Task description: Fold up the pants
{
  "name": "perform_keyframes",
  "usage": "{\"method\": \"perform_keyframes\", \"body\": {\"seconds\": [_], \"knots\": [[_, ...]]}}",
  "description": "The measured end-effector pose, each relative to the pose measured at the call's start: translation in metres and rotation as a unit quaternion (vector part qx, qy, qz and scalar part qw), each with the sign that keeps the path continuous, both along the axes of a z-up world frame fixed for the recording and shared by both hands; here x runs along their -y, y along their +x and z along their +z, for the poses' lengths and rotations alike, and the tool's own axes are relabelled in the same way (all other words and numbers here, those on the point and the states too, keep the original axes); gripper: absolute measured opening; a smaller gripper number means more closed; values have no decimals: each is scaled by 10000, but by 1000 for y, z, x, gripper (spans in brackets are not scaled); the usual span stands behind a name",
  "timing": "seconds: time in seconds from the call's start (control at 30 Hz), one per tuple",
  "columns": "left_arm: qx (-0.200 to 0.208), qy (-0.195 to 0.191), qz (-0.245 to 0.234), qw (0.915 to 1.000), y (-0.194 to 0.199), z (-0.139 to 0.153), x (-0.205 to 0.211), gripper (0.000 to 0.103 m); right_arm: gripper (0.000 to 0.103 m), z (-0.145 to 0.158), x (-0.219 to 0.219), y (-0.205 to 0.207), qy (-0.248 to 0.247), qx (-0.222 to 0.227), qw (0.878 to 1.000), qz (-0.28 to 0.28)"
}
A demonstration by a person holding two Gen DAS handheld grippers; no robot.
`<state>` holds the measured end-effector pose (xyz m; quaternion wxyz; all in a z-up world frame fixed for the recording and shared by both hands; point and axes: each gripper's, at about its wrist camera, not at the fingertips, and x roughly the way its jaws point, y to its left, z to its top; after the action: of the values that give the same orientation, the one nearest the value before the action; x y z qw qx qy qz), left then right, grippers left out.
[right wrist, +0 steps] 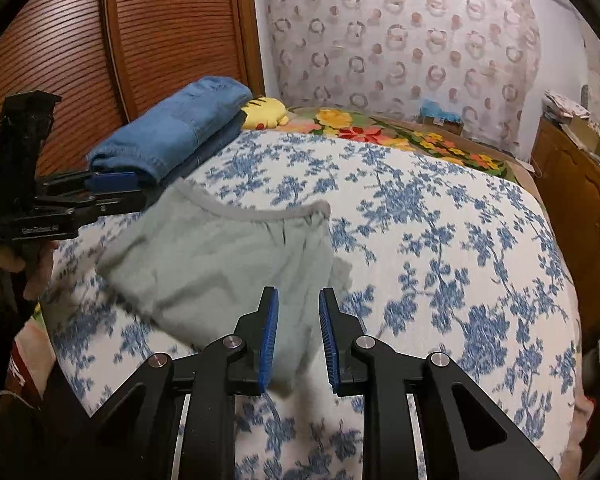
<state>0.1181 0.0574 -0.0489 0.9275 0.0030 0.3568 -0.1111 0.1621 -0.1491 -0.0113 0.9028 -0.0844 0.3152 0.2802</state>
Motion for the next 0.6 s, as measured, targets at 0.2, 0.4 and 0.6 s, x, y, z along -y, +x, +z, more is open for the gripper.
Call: {"method": "perform_keyframes", "body": {"seconds": [0.2, 0.4, 0.6], "knots": [[-244, 14, 10, 9997, -15, -21, 1, 67, 21, -7, 8, -12, 60, -143, 9999, 30], [-387, -8, -13, 9992, -28, -35, 3, 67, 21, -19, 9, -15, -16, -368, 9993, 98], [-504, -2, 43, 9987, -29, -42, 2, 67, 21, -26, 1, -14, -117, -415, 9988, 232]]}}
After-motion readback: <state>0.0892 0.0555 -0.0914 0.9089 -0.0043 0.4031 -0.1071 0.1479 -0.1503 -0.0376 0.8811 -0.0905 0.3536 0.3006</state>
